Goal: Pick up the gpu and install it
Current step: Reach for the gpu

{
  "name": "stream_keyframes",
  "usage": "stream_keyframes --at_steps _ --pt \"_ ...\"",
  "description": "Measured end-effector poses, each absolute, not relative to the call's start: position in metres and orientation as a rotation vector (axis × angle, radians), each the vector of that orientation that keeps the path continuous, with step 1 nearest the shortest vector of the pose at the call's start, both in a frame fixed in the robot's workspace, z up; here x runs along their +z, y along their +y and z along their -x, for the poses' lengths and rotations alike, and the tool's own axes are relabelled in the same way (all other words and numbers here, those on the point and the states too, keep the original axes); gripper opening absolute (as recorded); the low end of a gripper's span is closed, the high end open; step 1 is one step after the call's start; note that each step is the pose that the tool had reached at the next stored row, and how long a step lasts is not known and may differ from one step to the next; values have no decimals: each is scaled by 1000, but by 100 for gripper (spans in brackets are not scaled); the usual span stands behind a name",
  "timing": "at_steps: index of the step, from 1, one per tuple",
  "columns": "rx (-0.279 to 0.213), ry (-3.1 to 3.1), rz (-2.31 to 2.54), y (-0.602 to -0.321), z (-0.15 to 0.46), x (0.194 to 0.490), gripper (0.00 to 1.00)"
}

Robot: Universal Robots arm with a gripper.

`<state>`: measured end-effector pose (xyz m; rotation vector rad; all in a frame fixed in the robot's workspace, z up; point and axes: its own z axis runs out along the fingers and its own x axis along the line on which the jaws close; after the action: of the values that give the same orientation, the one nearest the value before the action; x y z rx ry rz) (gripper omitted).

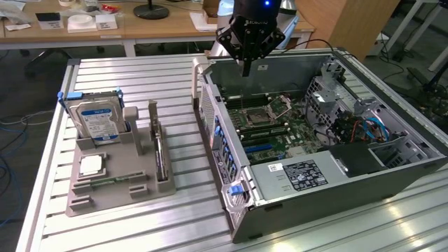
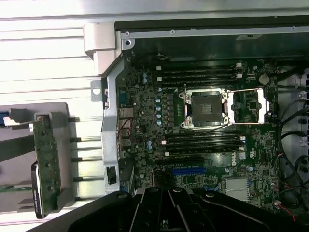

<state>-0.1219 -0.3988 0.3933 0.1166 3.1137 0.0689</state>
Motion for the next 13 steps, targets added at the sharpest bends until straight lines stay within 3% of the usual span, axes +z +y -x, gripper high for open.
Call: stream_keyframes --at_steps 13 --pt "69 3114 -117 -399 131 393 10"
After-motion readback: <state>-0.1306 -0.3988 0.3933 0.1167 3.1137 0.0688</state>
